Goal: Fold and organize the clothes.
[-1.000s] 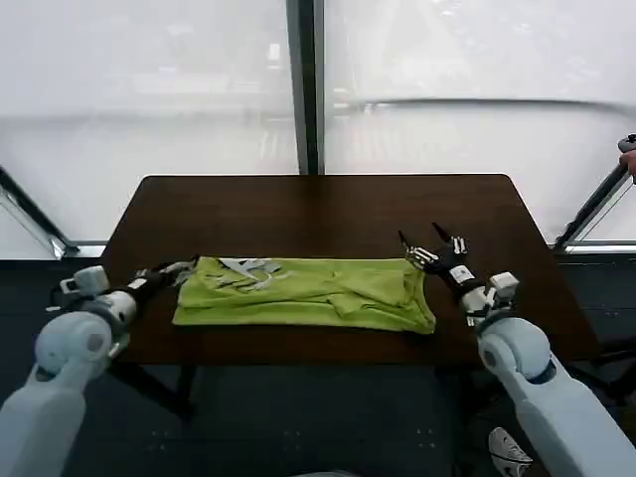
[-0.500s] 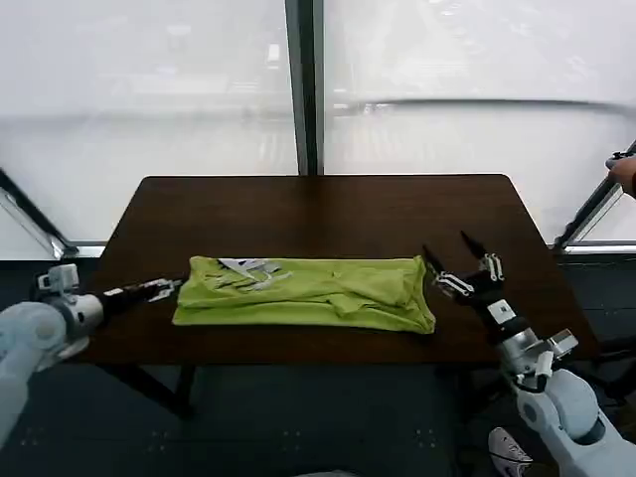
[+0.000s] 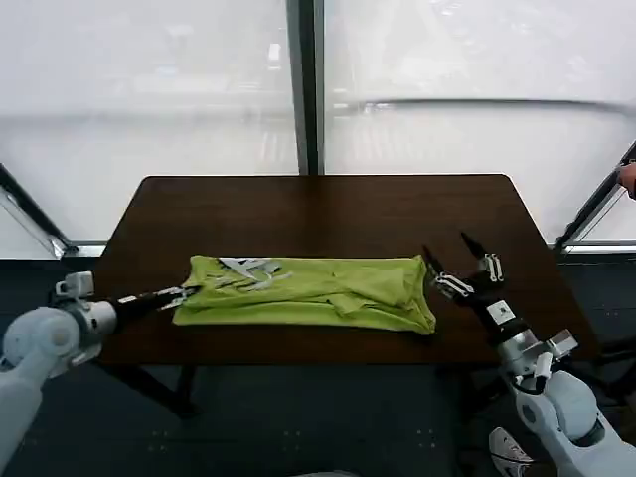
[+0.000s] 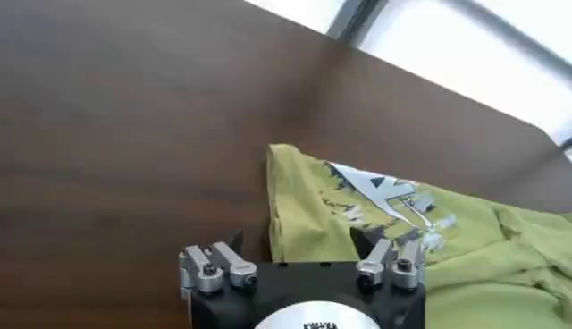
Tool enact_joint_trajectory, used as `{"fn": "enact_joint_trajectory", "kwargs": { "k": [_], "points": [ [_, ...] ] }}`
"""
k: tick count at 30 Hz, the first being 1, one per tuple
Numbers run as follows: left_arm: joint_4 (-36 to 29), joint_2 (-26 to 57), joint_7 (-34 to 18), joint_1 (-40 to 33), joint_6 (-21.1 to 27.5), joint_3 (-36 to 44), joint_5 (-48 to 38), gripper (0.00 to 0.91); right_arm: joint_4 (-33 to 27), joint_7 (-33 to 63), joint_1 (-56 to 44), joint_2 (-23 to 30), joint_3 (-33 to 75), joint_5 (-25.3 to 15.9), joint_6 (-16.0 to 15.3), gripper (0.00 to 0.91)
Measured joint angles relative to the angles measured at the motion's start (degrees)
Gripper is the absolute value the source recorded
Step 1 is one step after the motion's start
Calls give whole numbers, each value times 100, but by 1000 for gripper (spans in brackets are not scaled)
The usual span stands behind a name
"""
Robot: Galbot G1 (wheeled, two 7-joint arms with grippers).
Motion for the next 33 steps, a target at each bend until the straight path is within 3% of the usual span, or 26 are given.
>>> {"fn": "enact_joint_trajectory", "kwargs": {
  "k": [11, 12, 13, 14, 16, 18, 33],
  "points": [
    [123, -189, 114, -281, -8, 251, 61, 878, 37, 9, -43, 142, 8, -73, -18, 878],
    [142, -209, 124, -308, -9, 279, 85, 790, 50, 8, -64, 158, 24, -76, -18, 878],
    [154, -223, 127, -325, -9, 296, 104, 761, 59, 8, -80, 168, 35, -80, -18, 878],
    [162, -241, 126, -335, -10, 308, 118, 478, 69, 8, -99, 180, 49, -83, -17, 878],
    [161, -269, 106, -340, -10, 314, 128, 166, 84, 7, -129, 197, 70, -87, -17, 878],
    [150, -294, 66, -339, -10, 309, 132, 20, 99, 7, -137, 214, 88, -87, -16, 878],
    [-183, -566, -301, -147, 24, 59, 671, 0, 177, 115, -70, 331, 86, -103, -55, 878]
  ]
}}
